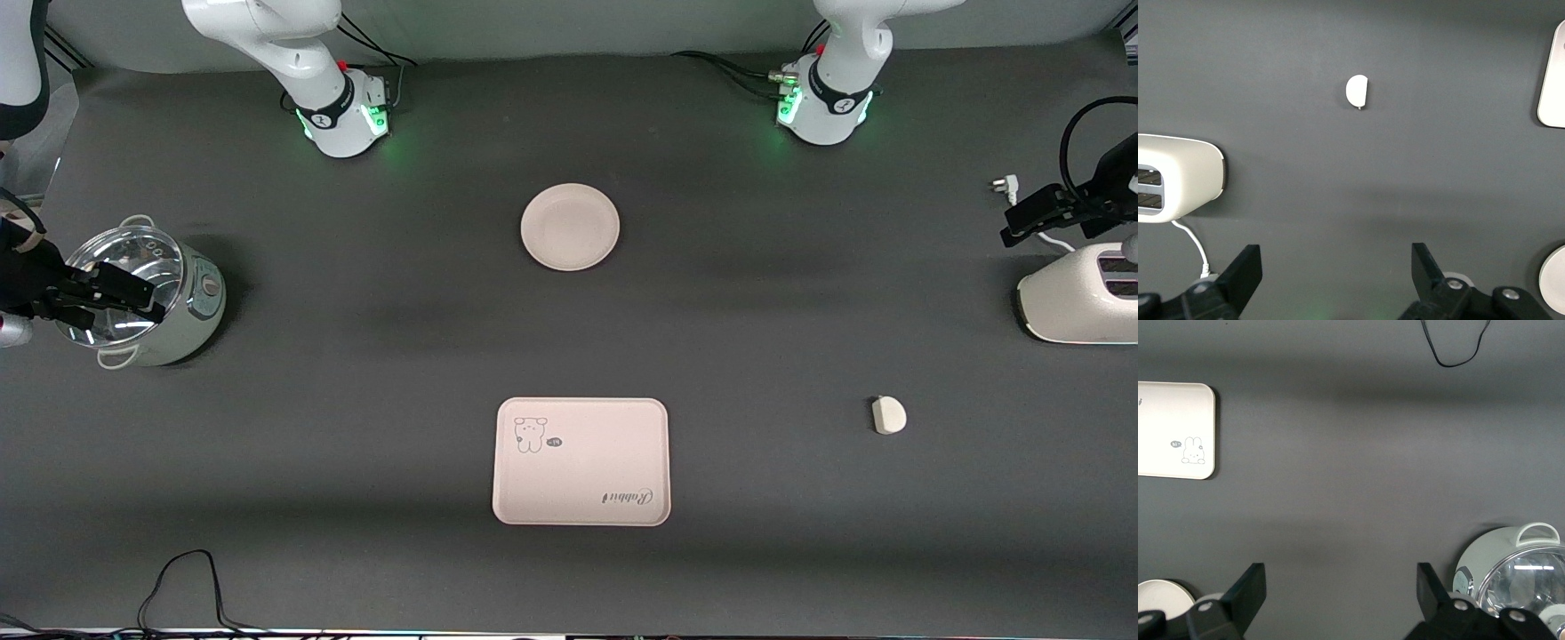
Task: Place bun in plate and plate on tray
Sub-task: 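Reach the left gripper toward the white bun, then lower the left gripper and grasp the white bun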
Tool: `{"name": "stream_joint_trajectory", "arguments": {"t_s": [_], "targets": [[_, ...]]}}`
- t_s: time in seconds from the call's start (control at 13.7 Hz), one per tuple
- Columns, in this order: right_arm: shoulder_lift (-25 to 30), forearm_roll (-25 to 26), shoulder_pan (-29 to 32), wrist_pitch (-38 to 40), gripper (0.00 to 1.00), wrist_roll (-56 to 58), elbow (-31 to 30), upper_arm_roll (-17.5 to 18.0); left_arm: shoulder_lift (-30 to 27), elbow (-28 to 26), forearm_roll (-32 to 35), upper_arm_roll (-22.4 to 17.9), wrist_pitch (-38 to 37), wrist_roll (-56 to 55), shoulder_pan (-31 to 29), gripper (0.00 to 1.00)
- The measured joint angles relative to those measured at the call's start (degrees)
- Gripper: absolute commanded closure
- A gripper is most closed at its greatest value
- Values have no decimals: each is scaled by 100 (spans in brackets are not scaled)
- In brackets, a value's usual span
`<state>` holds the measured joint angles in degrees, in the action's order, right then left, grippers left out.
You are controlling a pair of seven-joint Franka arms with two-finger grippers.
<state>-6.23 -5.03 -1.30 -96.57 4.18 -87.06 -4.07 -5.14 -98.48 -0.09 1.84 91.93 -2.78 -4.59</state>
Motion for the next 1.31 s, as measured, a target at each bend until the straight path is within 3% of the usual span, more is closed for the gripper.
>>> {"name": "stream_joint_trajectory", "arguments": {"t_s": [0.58, 1.31], "targets": [[-4, 1, 36, 9, 0, 0, 67, 0, 202, 32, -8, 17, 302, 10, -2, 0], [-205, 28, 18, 4, 0, 9, 141, 62, 3814, 1, 205, 98, 3884, 87, 136, 0]]}}
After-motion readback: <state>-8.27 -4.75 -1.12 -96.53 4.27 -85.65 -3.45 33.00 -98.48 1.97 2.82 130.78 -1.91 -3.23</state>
